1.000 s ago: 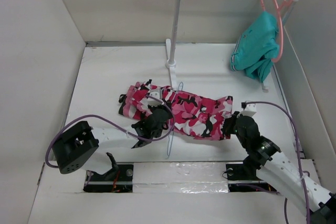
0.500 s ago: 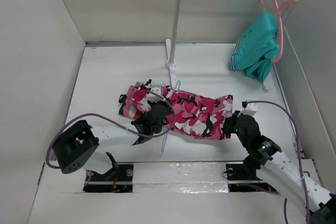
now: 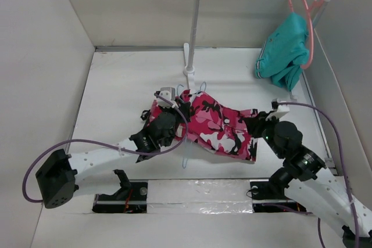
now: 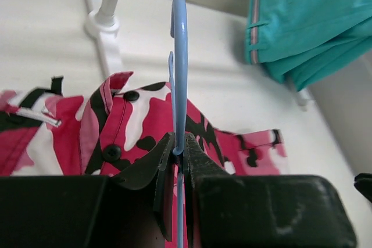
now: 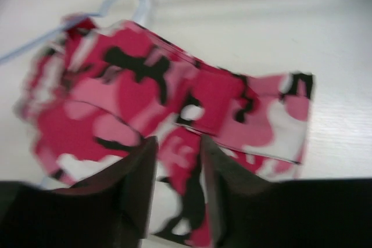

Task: Place the trousers on the hanger
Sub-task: Place the trousers on the hanger, then place the hanger at the clothesline.

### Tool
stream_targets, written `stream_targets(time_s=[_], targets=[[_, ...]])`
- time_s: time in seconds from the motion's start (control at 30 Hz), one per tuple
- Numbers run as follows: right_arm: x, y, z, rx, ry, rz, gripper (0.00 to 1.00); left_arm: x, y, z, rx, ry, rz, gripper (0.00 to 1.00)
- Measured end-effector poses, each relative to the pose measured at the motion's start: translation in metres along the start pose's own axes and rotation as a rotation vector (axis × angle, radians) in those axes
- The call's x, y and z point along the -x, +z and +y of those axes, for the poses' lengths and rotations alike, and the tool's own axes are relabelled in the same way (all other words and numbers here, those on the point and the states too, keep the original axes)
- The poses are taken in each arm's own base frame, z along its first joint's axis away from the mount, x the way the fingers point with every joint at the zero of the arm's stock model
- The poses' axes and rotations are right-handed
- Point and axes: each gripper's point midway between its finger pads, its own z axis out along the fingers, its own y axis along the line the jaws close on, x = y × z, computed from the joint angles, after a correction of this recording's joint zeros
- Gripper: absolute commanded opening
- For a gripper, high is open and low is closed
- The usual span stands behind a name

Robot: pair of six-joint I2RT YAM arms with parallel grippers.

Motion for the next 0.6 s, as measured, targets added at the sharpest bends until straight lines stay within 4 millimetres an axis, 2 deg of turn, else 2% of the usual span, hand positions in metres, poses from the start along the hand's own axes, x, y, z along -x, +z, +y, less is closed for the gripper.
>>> stream_targets(time_s=[0.03,0.1,0.2,0.27,0.3,0.33,0.43,0.6], targets=[[0.013,-0.005,0.014,0.053,0.007,-0.030,0.00,0.010,-0.002,-0.007,-0.019,-0.015,-0.010,0.00],[0.033,-0.014,0.044,0.174,0.020,-0.072,0.00,0.028,-0.006,-0.019,-0.051,-0.041,-0.030,0.00],[0.038,-0.017,0.088,0.325,0.017,-0.059,0.00,0.042,-0.009,-0.029,-0.078,-0.062,-0.045,0.00],[0.027,-0.017,0.120,0.418,0.005,-0.021,0.23,0.042,-0.009,-0.030,-0.080,-0.055,-0.034,0.00],[0.019,-0.017,0.134,0.453,-0.001,0.004,0.37,0.040,-0.009,-0.029,-0.076,-0.050,-0.029,0.00],[0.011,-0.017,0.145,0.483,-0.002,0.025,0.56,0.039,-0.009,-0.028,-0.073,-0.046,-0.023,0.00],[-0.012,-0.010,0.173,0.533,-0.005,0.085,0.66,0.035,-0.009,-0.025,-0.064,-0.035,-0.009,0.00],[-0.047,0.004,0.202,0.566,-0.005,0.159,0.65,0.032,-0.009,-0.024,-0.059,-0.031,0.002,0.00]])
